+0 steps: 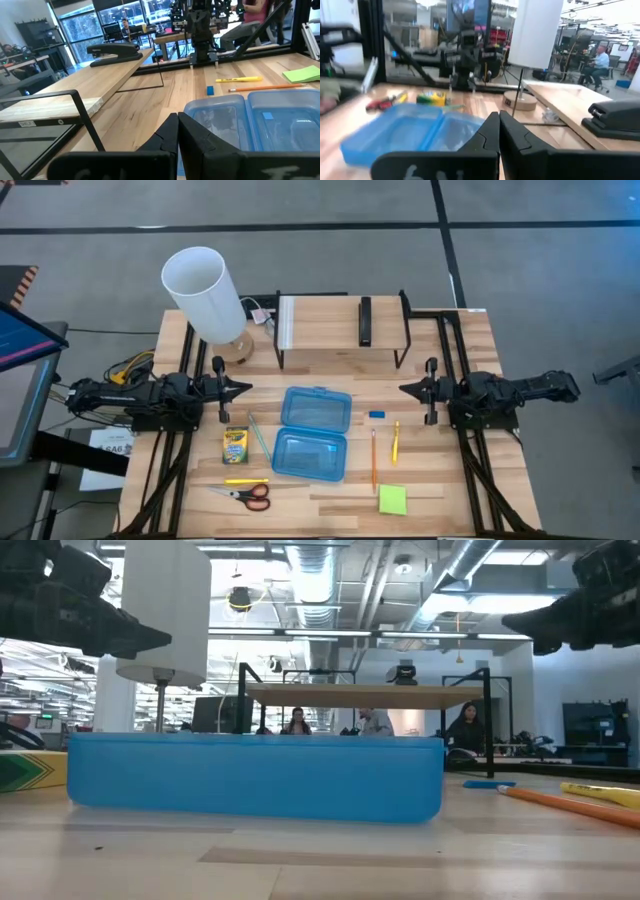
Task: Pack school essentials
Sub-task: Put the yellow pen into the blue supply box
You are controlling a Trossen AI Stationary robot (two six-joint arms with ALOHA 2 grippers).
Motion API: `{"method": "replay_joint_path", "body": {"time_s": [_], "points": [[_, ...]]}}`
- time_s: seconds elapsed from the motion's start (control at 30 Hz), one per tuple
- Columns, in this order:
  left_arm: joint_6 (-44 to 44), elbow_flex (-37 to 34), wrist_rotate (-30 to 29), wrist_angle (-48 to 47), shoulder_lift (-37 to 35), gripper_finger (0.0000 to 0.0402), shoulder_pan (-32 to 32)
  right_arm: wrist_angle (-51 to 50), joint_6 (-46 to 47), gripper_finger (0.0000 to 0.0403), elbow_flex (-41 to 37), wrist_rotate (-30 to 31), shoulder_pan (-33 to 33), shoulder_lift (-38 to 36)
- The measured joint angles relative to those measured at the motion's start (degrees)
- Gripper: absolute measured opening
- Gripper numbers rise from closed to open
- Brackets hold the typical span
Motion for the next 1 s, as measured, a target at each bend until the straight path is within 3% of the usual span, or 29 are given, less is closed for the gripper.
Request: {"method": "replay_joint_path", "body": {"time_s": [0.13,0.4,0.7,0.83,1.0], "points": [[0.0,-0.01,0.0,0.0,0.0,0.0,0.0,0.42,6.62,0.0017,0.0,0.0,0.0,0.02],[0.0,-0.01,0.02,0.0,0.02,0.0,-0.02,1.25,9.48,0.0017,3.42,-0.69,0.71,2.52],[0.0,-0.01,0.01,0.01,0.01,0.0,-0.01,-1.44,13.74,0.0017,9.13,-0.66,3.82,15.77],[0.0,-0.01,0.0,0.0,0.02,0.0,-0.02,-7.64,17.11,0.0017,13.94,-0.31,4.65,21.5],[0.0,-0.01,0.02,0.01,0.02,0.0,-0.01,-22.64,26.67,0.0017,21.9,0.54,4.8,29.1]]}}
